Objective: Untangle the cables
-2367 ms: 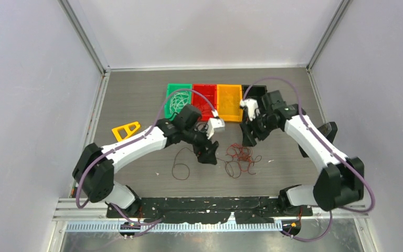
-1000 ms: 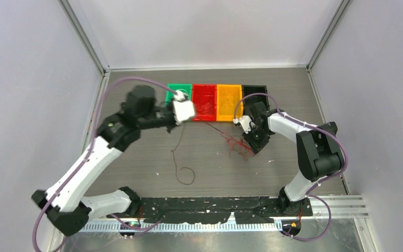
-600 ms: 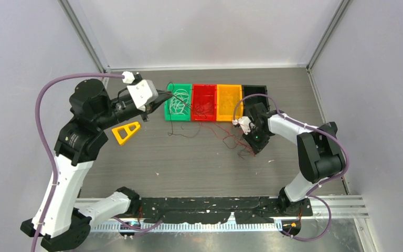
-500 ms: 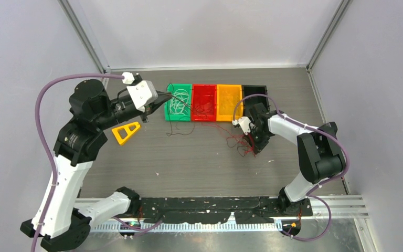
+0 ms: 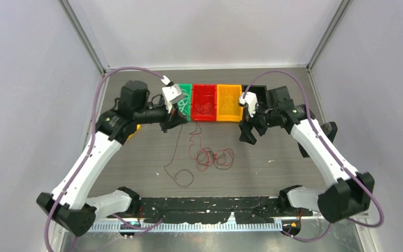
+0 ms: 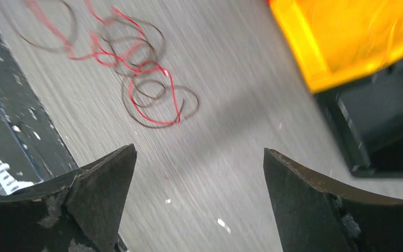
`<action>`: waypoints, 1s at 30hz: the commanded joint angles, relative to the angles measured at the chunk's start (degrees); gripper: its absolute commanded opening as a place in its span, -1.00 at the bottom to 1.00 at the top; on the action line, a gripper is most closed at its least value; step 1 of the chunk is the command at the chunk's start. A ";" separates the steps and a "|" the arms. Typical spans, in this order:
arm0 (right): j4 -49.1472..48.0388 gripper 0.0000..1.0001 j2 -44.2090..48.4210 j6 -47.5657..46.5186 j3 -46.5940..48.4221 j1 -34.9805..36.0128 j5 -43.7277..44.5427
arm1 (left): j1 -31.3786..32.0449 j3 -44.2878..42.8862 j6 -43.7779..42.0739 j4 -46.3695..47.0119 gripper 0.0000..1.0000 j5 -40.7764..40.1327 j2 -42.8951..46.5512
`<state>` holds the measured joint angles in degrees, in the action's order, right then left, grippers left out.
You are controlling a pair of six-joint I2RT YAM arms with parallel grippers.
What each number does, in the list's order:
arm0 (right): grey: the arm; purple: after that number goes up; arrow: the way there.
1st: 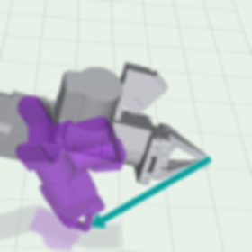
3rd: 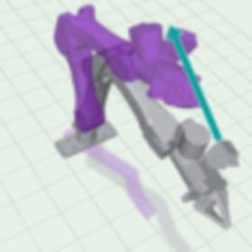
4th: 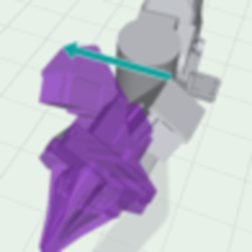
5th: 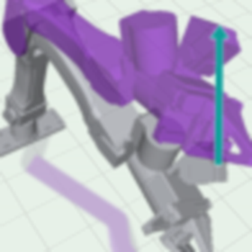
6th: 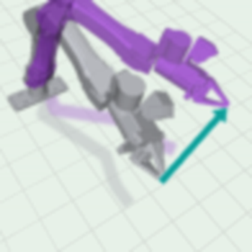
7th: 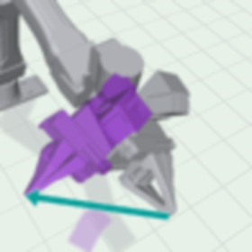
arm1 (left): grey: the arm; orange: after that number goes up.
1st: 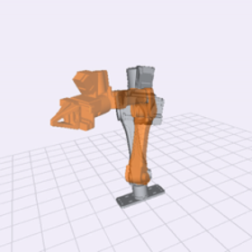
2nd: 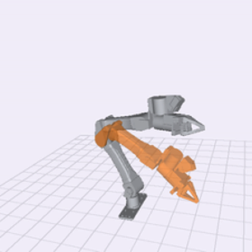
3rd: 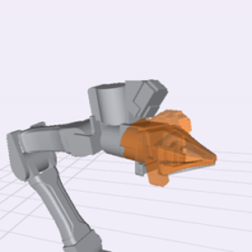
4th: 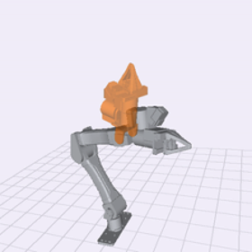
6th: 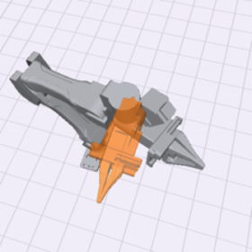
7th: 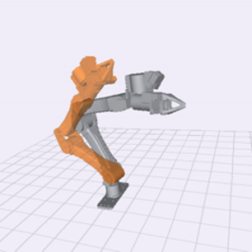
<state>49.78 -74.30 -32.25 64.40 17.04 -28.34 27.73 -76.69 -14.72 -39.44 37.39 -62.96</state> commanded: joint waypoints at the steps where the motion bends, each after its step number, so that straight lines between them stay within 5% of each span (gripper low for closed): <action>1: -5.98 0.98 5.05 3.26 -0.53 3.52 -12.27 | -0.22 3.42 8.70 3.73 -1.00 2.02 -4.31; 7: -18.86 0.99 1.03 8.63 -5.63 13.06 -9.40 | -1.77 4.47 9.37 -4.62 -1.00 1.00 -15.43; 14: -34.06 0.99 -8.60 20.27 -5.85 18.12 -8.36 | -7.76 11.77 17.49 5.98 -1.00 9.97 -15.23; 23: -56.41 0.92 -19.75 34.07 -7.71 21.84 0.36 | -12.70 13.86 22.72 7.49 -1.00 15.35 -14.95; 26: -57.72 0.60 -22.98 34.74 -6.04 22.31 -2.10 | -14.57 14.13 22.64 6.41 -0.92 15.84 -15.24; 30: -59.16 -0.52 -25.23 36.01 -5.15 22.50 -2.53 | -15.39 16.70 22.40 4.57 -0.15 13.83 -15.08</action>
<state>-2.96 -98.74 0.36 56.71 39.18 -30.57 12.97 -62.50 6.52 -34.09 50.57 -79.70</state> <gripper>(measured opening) 0.434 0.248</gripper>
